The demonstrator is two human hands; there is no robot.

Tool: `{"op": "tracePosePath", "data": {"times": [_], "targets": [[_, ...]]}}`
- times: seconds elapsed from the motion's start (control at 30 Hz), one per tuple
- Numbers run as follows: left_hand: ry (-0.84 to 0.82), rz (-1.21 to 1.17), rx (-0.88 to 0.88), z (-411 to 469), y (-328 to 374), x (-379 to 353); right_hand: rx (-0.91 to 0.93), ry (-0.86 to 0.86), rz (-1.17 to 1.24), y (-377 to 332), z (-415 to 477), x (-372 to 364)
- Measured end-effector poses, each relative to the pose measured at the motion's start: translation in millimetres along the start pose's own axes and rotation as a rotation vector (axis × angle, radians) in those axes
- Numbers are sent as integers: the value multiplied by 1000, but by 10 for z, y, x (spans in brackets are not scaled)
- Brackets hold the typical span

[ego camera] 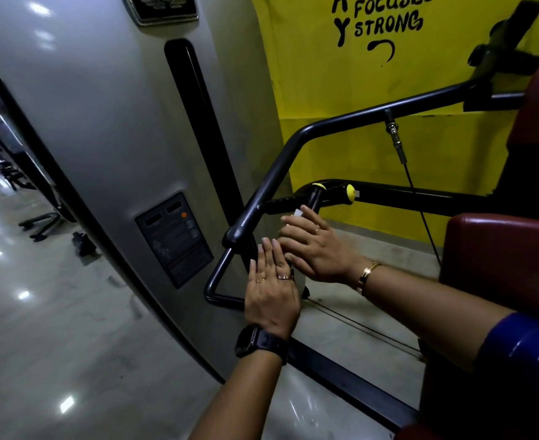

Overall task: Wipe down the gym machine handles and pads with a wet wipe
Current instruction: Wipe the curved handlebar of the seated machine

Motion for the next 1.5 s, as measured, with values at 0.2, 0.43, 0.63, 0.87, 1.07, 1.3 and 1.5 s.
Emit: {"op": "tracePosePath", "data": {"times": [0.2, 0.43, 0.63, 0.87, 1.07, 1.3, 1.5], "targets": [[4, 16, -14, -1, -2, -13, -38, -3, -16, 419, 103, 91], [73, 56, -38, -16, 21, 21, -214, -165, -179, 267, 428, 73], [107, 104, -69, -48, 39, 22, 37, -7, -75, 123, -32, 10], [93, 101, -54, -45, 22, -2, -210, -25, -139, 501, 340, 206], [101, 102, -58, -48, 37, 28, -95, -88, -104, 59, 217, 45], [115, 110, -61, -44, 42, 22, -71, -4, -140, 458, -102, 70], [135, 94, -59, -39, 49, 21, -223, -33, -136, 498, 325, 216]]}}
Point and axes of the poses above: each hand's wrist, its own z-axis towards the middle knuckle, its own x-axis out of the back of the hand, y = z × x, the point moved 10 cm from there along z, towards the middle knuckle, and after that the axes turned 2 degrees about -y, right-handed, at the moved point
